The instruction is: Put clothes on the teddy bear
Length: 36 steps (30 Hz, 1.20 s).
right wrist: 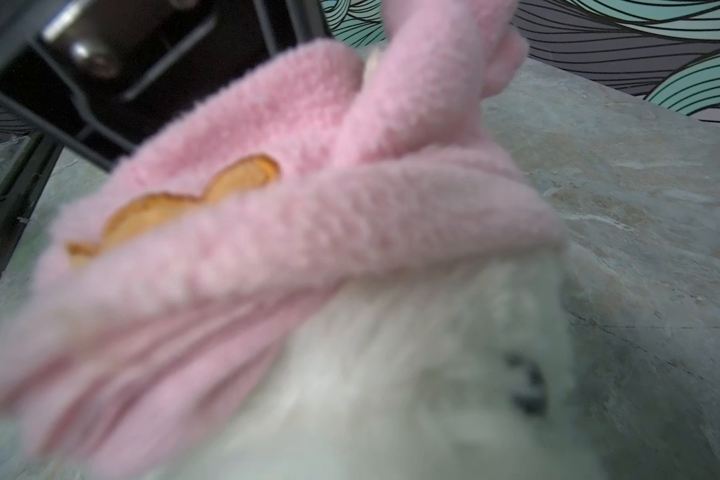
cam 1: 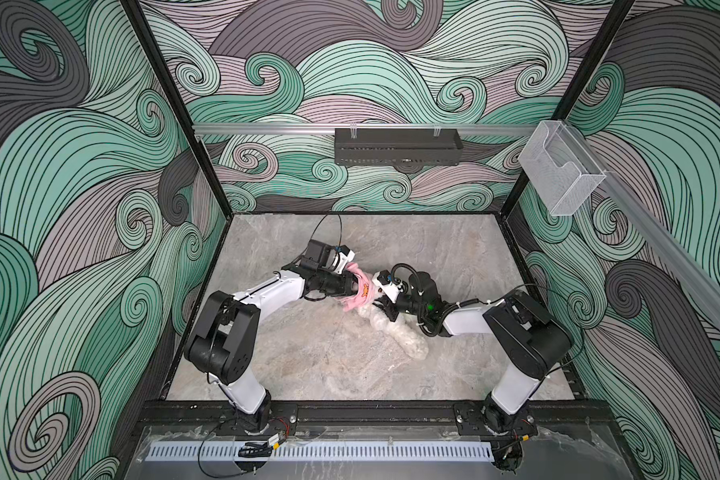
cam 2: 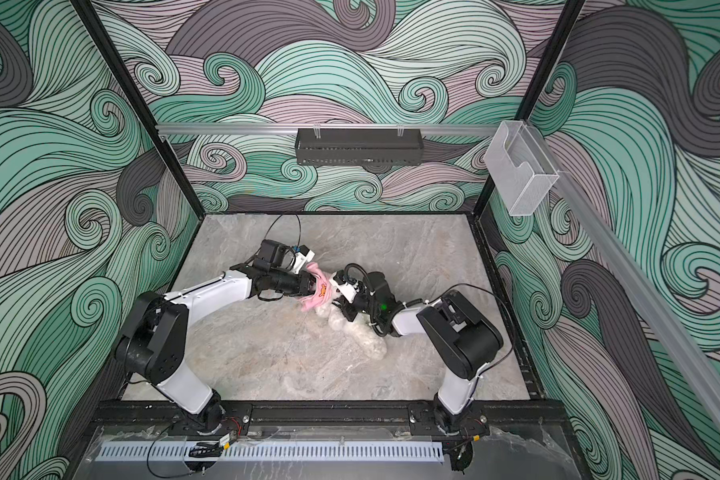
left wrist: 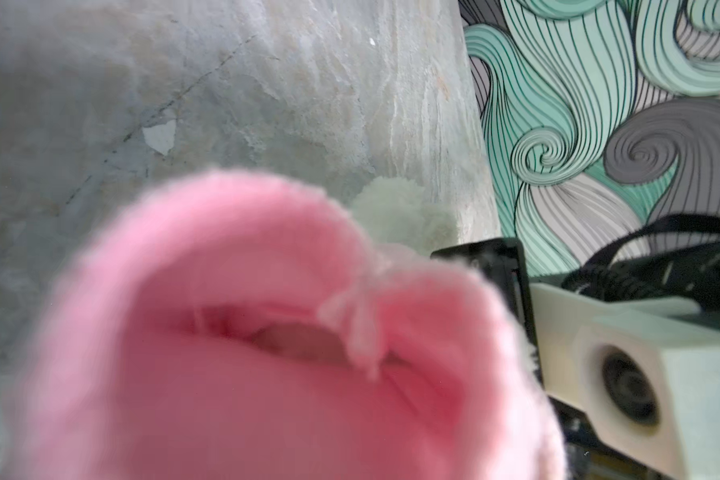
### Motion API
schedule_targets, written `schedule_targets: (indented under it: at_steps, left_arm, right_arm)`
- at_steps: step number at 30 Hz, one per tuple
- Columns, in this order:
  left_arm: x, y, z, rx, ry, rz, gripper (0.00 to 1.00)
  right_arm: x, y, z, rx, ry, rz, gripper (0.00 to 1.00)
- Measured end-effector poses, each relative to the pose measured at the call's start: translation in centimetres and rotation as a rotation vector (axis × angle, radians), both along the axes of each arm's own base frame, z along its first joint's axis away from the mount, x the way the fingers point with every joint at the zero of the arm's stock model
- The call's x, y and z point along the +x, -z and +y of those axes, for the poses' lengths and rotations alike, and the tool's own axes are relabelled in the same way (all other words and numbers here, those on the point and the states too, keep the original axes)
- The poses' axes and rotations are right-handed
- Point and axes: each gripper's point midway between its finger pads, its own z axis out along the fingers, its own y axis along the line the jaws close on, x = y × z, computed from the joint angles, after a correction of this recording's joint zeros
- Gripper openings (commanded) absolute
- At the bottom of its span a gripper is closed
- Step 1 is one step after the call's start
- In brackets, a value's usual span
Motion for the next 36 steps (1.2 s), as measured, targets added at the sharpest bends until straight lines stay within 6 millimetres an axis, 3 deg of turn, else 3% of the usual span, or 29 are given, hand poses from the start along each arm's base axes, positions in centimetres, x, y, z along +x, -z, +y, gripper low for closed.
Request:
schedule_targets:
  at_steps: [3, 8, 12, 15, 19, 25, 36]
  left_arm:
    - [-0.3, -0.7, 0.5, 0.019, -0.023, -0.043, 0.24]
    - [-1.1, -2.2, 0.5, 0.003, -0.024, -0.091, 0.54]
    - [-1.2, -2.4, 0.2, -0.006, -0.017, -0.095, 0.63]
    - [-1.4, -2.5, 0.2, -0.005, -0.017, -0.091, 0.63]
    - [-1.6, -2.8, 0.5, 0.0, -0.025, -0.094, 0.54]
    - [-2.1, -3.6, 0.7, -0.003, -0.024, -0.096, 0.5]
    - [-2.9, -3.0, 2.4, 0.101, -0.055, -0.065, 0.54]
  right_arm:
    - [0.4, -0.3, 0.1, 0.002, 0.032, -0.012, 0.03]
    - [0.1, -0.9, 0.2, 0.045, 0.053, -0.039, 0.02]
    - [0.0, -1.3, -0.1, 0.077, 0.069, -0.055, 0.02]
    - [0.0, -1.4, -0.1, 0.086, 0.07, -0.062, 0.01]
    - [0.0, -1.6, -0.1, 0.092, 0.069, -0.07, 0.0]
    - [-0.1, -2.0, 0.1, 0.099, 0.058, -0.094, 0.0]
    - [-0.2, -1.6, 0.1, 0.067, 0.042, -0.118, 0.0]
